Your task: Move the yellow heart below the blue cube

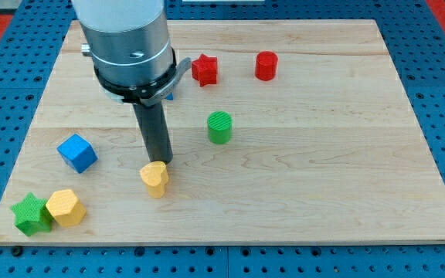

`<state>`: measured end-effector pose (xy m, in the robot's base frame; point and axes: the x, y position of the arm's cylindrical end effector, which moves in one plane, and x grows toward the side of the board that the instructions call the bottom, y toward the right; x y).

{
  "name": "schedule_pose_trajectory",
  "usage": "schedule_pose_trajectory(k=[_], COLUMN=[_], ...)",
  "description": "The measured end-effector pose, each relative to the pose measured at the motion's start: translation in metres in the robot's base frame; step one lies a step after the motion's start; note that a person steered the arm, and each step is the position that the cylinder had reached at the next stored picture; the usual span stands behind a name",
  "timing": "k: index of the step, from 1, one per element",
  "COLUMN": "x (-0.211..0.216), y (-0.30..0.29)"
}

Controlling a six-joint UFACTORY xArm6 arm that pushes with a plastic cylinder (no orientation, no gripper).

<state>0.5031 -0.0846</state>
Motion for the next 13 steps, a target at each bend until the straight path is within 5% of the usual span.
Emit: schedule_pose_trajectory(k=[3,6,13], x=[0.031,0.061,0.077], y=[0.003,0.093,0.021])
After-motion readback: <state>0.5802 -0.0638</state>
